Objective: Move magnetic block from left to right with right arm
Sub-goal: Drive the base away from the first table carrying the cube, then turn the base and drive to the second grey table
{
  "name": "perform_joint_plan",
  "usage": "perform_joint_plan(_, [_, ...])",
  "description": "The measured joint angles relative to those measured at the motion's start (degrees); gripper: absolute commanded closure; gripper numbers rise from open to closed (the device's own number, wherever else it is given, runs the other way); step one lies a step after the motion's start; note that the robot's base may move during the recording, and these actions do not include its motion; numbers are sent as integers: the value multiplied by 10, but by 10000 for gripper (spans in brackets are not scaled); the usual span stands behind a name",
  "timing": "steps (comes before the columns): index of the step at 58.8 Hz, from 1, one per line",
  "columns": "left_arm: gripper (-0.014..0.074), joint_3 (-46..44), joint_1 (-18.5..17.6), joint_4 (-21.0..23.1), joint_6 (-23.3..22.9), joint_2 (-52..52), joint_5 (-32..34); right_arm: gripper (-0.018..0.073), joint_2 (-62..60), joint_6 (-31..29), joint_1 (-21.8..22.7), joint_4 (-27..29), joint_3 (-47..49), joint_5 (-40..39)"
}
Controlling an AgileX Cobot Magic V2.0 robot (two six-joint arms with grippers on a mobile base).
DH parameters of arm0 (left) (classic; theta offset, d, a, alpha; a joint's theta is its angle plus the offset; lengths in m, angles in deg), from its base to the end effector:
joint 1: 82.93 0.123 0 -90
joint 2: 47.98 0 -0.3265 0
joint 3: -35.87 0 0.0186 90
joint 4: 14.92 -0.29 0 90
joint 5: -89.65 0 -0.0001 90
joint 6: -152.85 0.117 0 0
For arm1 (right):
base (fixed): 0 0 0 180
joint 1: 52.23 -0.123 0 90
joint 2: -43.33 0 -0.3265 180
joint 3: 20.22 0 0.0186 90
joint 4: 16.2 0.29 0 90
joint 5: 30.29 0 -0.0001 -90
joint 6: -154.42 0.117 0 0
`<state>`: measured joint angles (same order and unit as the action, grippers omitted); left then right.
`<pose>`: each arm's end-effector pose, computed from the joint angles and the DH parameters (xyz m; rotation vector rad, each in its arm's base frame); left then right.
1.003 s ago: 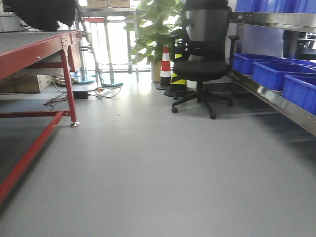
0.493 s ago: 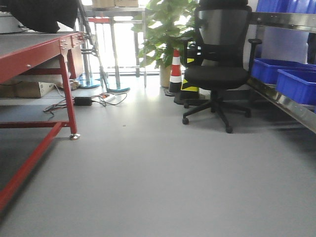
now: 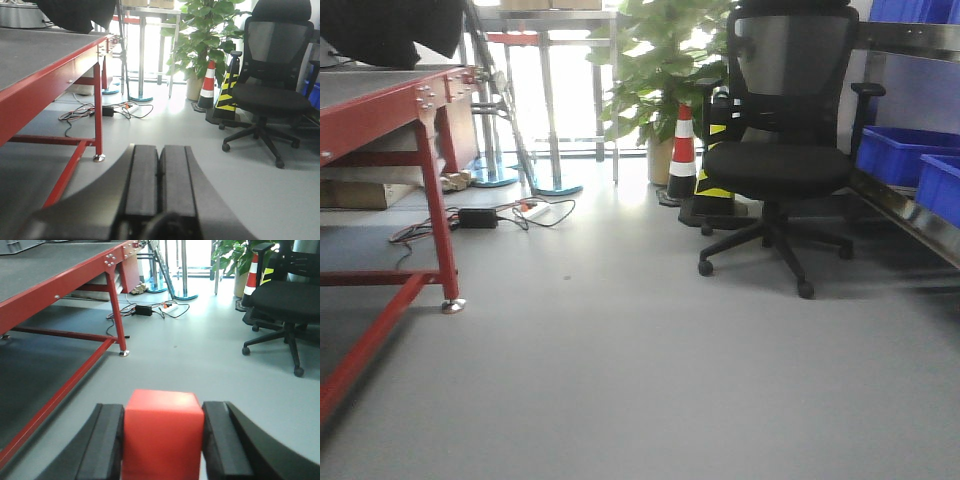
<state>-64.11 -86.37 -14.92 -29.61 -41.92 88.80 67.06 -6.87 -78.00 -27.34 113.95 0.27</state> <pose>0.0801 -0.0048 0.2020 0.0130 1.5177 -0.0824 0.0781 0.0249 0.3535 -0.1819 1.7425 0.3605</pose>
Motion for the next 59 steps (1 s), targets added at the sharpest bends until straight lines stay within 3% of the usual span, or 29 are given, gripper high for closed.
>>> perform_joint_plan(59, [713, 0, 2, 0, 0, 0, 1, 388, 0, 0, 0, 0, -1, 0])
